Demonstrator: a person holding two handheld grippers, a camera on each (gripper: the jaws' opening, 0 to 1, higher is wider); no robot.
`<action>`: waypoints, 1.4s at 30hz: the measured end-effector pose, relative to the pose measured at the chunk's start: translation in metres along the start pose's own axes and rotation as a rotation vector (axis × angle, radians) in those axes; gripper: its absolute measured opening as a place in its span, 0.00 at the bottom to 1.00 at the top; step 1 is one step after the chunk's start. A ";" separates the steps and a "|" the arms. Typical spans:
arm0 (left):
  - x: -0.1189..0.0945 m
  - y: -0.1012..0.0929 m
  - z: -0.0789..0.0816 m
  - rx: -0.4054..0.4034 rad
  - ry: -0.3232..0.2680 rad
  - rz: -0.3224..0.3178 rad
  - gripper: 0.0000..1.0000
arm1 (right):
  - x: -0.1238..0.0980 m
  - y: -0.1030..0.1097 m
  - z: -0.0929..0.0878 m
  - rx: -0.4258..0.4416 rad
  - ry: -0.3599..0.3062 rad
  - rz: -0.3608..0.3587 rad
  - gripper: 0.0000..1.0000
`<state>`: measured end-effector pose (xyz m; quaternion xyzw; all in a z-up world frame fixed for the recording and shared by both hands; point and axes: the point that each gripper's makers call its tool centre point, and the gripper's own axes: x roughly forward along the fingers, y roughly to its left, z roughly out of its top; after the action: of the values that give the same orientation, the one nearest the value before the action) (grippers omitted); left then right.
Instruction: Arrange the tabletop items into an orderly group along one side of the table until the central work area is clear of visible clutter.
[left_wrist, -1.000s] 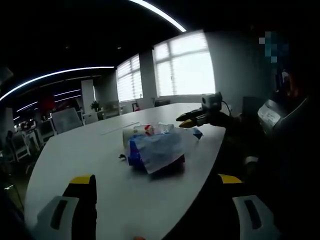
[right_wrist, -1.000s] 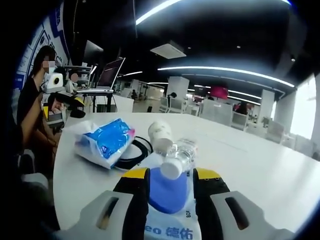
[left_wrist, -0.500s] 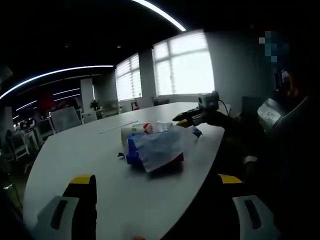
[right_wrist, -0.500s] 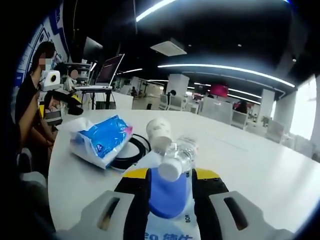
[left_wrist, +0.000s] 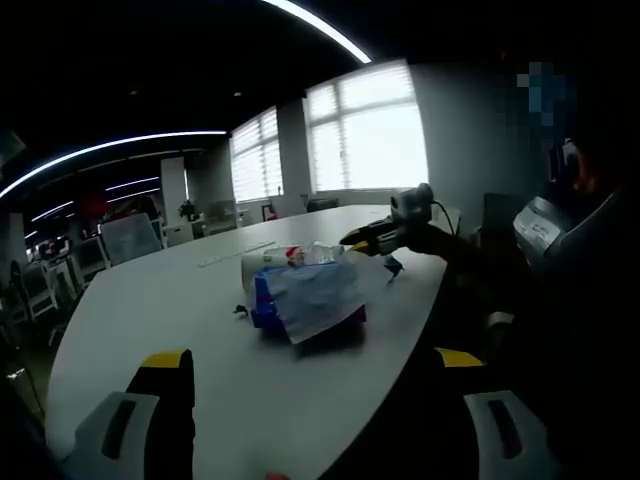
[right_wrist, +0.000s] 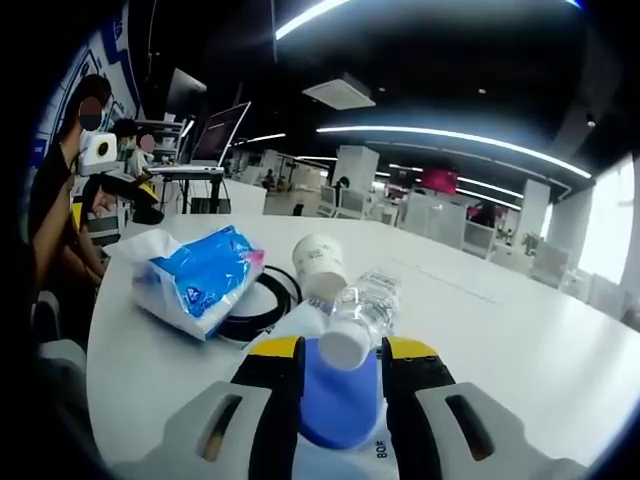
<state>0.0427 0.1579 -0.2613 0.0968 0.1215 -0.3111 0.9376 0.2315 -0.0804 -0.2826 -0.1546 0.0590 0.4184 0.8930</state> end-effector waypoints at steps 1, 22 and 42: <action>0.000 0.000 0.000 -0.001 0.000 0.001 0.97 | 0.001 0.000 0.000 0.003 0.001 -0.001 0.28; 0.002 0.001 -0.004 -0.012 0.004 0.003 0.97 | 0.018 -0.004 -0.009 0.001 0.046 -0.022 0.25; -0.002 0.003 -0.006 -0.013 0.014 0.010 0.97 | 0.018 -0.009 -0.011 0.032 0.056 -0.057 0.21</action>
<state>0.0417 0.1631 -0.2664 0.0935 0.1296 -0.3048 0.9389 0.2497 -0.0765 -0.2954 -0.1536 0.0862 0.3875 0.9049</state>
